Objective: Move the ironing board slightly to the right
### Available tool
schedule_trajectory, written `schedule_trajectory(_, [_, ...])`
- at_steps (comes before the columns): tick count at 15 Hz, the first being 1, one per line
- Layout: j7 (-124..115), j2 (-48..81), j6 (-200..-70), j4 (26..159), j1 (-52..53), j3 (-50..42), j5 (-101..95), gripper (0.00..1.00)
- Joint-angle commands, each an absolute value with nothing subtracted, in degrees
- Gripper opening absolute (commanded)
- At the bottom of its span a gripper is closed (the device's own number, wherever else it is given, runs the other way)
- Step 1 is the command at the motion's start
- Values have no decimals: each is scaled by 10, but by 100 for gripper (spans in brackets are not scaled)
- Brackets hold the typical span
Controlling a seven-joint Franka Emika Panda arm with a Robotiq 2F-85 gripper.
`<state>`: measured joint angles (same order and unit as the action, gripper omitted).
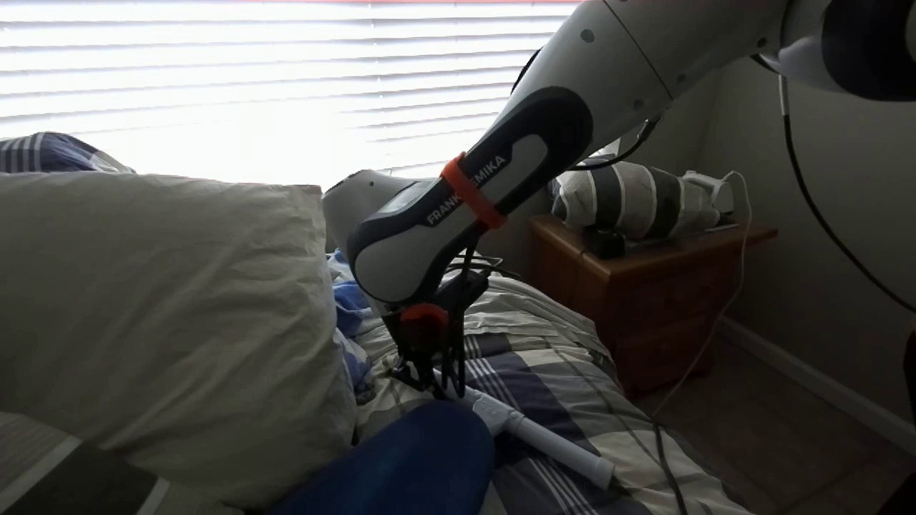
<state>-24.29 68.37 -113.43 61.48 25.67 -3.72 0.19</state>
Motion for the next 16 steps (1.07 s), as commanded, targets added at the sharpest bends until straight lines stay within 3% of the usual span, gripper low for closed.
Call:
schedule_trajectory(1, [-278, 610, -1086, 643, 276, -87, -30, 9])
schedule_trajectory(11, [-300, 615, -1026, 602, 300, -154, -35, 9])
schedule_trajectory(12, [-274, 652, -1072, 608, 301, -108, 2, 34])
schedule_trajectory(16, [-274, 652, -1071, 607, 303, -113, 2, 34])
